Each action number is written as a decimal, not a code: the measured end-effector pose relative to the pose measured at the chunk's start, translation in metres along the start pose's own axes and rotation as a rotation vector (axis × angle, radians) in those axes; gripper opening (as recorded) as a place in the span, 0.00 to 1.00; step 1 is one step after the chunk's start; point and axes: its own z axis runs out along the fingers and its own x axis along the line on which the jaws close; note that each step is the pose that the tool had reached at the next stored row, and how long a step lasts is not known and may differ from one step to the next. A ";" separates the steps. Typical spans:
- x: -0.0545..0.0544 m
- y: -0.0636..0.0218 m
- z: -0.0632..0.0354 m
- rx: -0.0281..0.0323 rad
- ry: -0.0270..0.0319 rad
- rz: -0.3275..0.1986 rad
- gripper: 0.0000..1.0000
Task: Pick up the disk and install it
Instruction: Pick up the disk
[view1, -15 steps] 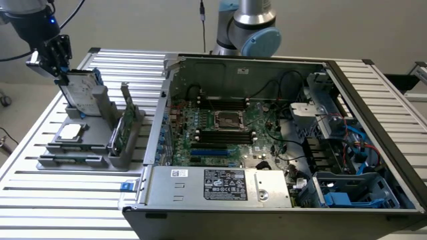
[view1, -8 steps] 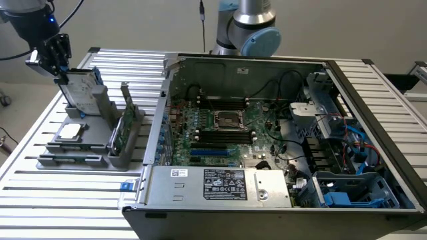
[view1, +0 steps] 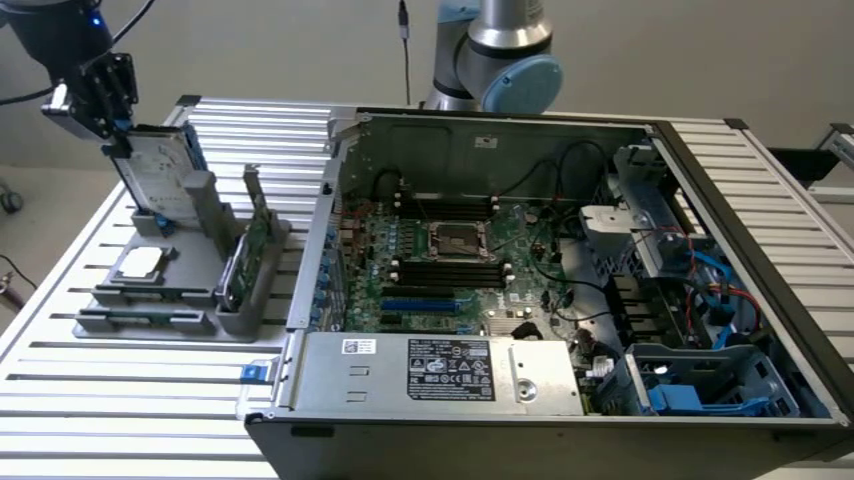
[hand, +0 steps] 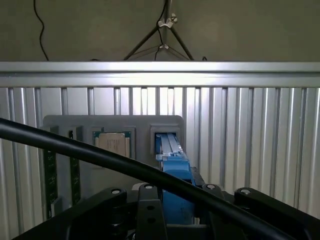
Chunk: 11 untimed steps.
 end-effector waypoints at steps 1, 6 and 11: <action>0.000 0.0000 -0.0028 0.0000 0.0000 0.000 0.33; -0.001 0.0004 -0.0240 0.0000 0.0002 0.000 0.33; -0.001 0.0006 -0.0378 -0.0001 0.0002 0.000 0.33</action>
